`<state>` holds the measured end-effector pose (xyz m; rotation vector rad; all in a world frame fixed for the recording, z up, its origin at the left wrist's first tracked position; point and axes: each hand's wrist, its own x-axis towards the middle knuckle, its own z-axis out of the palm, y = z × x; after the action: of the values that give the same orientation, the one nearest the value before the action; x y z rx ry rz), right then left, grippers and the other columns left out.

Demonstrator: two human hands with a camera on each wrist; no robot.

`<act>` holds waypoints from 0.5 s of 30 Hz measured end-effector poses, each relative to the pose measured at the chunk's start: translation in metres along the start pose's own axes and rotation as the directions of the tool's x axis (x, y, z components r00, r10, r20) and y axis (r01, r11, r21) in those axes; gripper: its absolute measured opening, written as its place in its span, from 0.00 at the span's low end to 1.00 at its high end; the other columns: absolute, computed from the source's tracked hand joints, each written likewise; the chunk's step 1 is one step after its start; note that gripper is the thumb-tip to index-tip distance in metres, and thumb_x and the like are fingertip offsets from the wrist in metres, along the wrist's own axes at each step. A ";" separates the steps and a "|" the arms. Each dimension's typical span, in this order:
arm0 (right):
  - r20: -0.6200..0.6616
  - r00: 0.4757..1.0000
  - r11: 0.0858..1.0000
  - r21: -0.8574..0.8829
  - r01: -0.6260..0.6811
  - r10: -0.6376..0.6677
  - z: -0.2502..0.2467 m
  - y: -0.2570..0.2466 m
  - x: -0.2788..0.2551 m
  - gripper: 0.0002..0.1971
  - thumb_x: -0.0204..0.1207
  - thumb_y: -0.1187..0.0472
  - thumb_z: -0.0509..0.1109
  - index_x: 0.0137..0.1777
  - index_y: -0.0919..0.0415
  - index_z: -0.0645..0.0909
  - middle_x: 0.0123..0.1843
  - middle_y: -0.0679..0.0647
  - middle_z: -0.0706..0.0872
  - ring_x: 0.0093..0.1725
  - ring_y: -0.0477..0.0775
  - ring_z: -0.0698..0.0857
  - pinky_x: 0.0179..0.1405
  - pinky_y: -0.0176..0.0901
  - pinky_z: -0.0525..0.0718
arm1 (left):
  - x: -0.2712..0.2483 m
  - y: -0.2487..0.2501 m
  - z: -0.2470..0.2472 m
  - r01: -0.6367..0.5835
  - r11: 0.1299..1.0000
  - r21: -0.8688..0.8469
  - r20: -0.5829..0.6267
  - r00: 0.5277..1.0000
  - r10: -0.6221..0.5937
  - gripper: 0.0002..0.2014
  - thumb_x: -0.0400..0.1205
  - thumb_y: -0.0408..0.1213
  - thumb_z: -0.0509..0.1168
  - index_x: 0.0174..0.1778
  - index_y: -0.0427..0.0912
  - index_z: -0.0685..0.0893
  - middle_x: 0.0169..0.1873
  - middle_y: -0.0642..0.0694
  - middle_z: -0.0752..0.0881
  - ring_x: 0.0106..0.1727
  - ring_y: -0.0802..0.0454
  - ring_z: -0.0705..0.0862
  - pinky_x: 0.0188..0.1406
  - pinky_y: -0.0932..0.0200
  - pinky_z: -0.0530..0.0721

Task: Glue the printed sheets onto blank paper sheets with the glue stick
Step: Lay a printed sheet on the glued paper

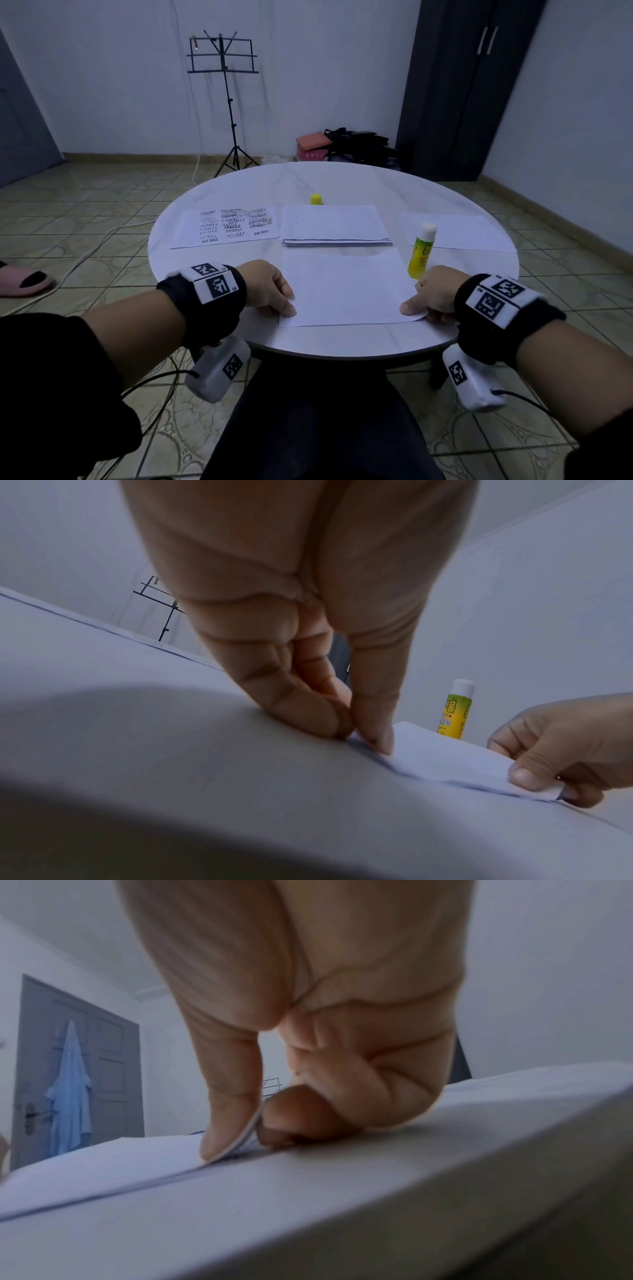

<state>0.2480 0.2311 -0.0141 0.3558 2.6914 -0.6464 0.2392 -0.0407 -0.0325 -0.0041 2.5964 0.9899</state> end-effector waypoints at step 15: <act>-0.041 0.997 0.997 -0.044 0.061 -0.063 0.002 0.004 0.000 0.22 0.69 0.55 0.79 0.55 0.59 0.70 0.42 0.52 0.76 0.40 0.54 0.77 0.29 0.39 0.71 | 0.009 -0.001 -0.001 -0.002 0.998 0.068 0.018 1.000 0.001 0.15 0.69 0.32 0.80 0.45 0.47 0.82 0.30 0.48 0.83 0.23 0.57 0.81 0.23 0.69 0.79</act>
<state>0.2503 0.2339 -0.0175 0.2788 2.7619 -0.6040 0.2308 -0.0409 -0.0361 0.0242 2.6125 0.8973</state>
